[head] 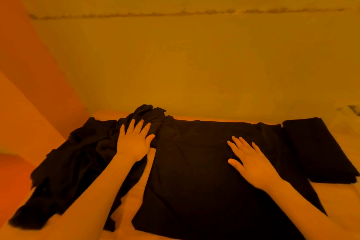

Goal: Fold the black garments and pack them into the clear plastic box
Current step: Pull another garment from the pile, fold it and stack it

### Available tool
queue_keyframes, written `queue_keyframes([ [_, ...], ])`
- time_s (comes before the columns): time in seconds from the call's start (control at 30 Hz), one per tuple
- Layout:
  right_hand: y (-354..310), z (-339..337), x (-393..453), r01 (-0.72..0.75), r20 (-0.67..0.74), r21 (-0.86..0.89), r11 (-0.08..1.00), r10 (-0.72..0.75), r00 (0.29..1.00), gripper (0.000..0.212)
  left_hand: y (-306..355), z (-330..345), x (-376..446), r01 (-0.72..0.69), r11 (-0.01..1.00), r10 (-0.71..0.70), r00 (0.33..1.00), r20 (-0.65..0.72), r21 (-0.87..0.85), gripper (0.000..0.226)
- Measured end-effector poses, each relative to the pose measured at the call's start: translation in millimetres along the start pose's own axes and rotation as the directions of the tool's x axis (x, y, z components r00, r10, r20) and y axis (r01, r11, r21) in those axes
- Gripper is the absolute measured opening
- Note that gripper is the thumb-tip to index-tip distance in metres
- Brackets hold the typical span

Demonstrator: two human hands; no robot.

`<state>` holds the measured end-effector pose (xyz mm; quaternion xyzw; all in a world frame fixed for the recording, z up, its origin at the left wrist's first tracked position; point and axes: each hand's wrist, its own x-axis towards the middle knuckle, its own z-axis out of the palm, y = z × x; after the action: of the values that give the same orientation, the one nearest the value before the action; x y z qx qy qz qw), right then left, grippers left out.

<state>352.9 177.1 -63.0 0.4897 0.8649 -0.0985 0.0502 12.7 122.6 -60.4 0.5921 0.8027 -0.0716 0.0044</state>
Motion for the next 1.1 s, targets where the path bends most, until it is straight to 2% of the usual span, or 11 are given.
queue_keyframes([
  [0.13, -4, 0, 0, 0.026, 0.001, -0.024, 0.999, -0.026, 1.000, 0.126, 0, -1, -1, 0.099, 0.995, -0.099, 0.995, 0.006, -0.026, 0.058],
  [0.2, -5, -1, 0, 0.034, 0.005, -0.014, 0.999, -0.034, 0.999, 0.125, 13, -9, -7, 0.104, 0.994, -0.107, 0.989, -0.106, -0.032, 0.058],
  [0.3, 0, -4, -7, 0.023, -0.074, -0.006, 1.000, -0.024, 0.997, 0.118, 66, -22, -23, -0.213, 0.973, 0.172, 0.923, -0.345, -0.086, 0.061],
  [0.37, 6, -5, -16, -0.007, -0.126, -0.007, 1.000, 0.006, 0.992, 0.102, 102, -17, -36, -0.399, 0.901, 0.361, 0.906, -0.220, -0.167, 0.081],
  [0.47, 30, 1, -31, -0.120, -0.060, 0.006, 0.993, 0.120, 0.991, 0.080, 116, 5, -38, -0.322, 0.922, 0.322, 0.946, -0.036, -0.214, 0.089],
  [0.53, 47, 2, -39, -0.197, -0.020, 0.032, 0.980, 0.198, 0.980, 0.081, 109, 12, -36, -0.232, 0.951, 0.235, 0.972, -0.010, -0.204, 0.076],
  [0.63, 47, -6, -45, -0.215, 0.032, 0.072, 0.974, 0.214, 0.976, 0.063, 107, 9, -46, -0.208, 0.961, 0.212, 0.977, 0.003, -0.184, 0.065],
  [0.77, 15, -20, -51, -0.085, -0.070, 0.133, 0.987, 0.095, 0.993, 0.062, 108, 1, -83, -0.245, 0.941, 0.227, 0.969, -0.101, -0.235, 0.104],
  [0.93, 10, 1, -101, -0.105, -0.055, 0.082, 0.991, 0.109, 0.992, 0.069, 81, 33, -141, -0.179, 0.967, 0.174, 0.984, -0.044, -0.179, 0.096],
  [1.03, 32, 26, -134, -0.145, -0.006, 0.030, 0.989, 0.145, 0.989, 0.103, 67, 40, -156, -0.115, 0.979, 0.119, 0.993, 0.015, -0.167, 0.079],
  [1.1, 44, 38, -146, -0.180, -0.051, 0.042, 0.983, 0.182, 0.982, 0.107, 63, 40, -163, -0.120, 0.980, 0.123, 0.992, 0.010, -0.157, 0.077],
])
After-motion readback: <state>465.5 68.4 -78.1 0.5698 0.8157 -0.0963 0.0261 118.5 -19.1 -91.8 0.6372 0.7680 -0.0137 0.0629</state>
